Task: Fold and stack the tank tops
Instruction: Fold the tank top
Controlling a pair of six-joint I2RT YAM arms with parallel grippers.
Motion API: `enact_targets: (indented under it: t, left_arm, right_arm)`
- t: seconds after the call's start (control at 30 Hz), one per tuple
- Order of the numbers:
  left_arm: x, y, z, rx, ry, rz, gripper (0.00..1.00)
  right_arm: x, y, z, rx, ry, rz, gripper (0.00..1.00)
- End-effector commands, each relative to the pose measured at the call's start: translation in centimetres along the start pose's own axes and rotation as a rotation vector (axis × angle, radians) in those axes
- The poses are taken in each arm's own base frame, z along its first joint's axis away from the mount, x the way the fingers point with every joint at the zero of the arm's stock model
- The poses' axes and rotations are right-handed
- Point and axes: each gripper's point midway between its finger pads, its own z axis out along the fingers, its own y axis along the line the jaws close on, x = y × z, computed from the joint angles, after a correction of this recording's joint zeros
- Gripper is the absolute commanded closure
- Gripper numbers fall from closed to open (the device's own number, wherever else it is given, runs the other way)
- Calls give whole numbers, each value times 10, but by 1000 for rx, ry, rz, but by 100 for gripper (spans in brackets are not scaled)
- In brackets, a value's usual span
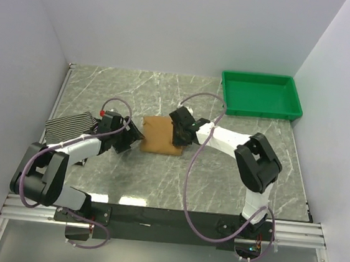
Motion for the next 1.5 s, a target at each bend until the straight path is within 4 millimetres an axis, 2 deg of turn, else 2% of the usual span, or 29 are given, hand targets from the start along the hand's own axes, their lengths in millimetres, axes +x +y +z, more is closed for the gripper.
enact_targets:
  t: [0.0, 0.17, 0.27, 0.37, 0.6, 0.67, 0.77, 0.9, 0.97, 1.0, 1.03, 1.17, 1.37, 1.47]
  left_arm:
    - [-2, -20, 5, 98, 4, 18, 14]
    - [8, -16, 11, 122, 35, 23, 12]
    - [15, -15, 17, 130, 73, 31, 12]
    - [19, -10, 26, 113, 97, 22, 12]
    - [34, 22, 36, -29, 95, -65, 19]
    - [35, 24, 39, -55, 89, -66, 20]
    - [47, 23, 46, -90, 119, -44, 21]
    - [49, 29, 42, -142, 97, -65, 19]
    - [52, 38, 39, -181, 93, -95, 19]
    - [50, 35, 37, -174, 86, -103, 19]
    - [55, 42, 34, -201, 99, -113, 18]
    - [62, 29, 28, -131, 123, -197, 17]
    - [64, 28, 51, -156, 154, -203, 20]
    - [68, 42, 63, -209, 164, -205, 23]
  right_arm:
    - [20, -7, 20, -8, 48, -9, 81]
    - [45, -30, 37, 36, 108, 10, 83]
    - [47, -37, 39, 25, 114, 30, 83]
    - [44, -43, 41, 23, 117, 41, 83]
    - [37, -56, 46, 11, 119, 75, 87]
    - [34, -59, 46, -9, 125, 92, 87]
    - [28, -62, 47, -23, 124, 110, 87]
    - [26, -67, 50, -22, 140, 111, 88]
    - [25, -69, 50, -23, 142, 112, 89]
    - [25, -70, 50, -24, 140, 115, 89]
    - [26, -72, 51, -23, 142, 116, 89]
    - [26, -72, 50, -29, 142, 122, 90]
    - [25, -74, 48, -26, 145, 120, 91]
    - [23, -76, 47, -29, 140, 127, 91]
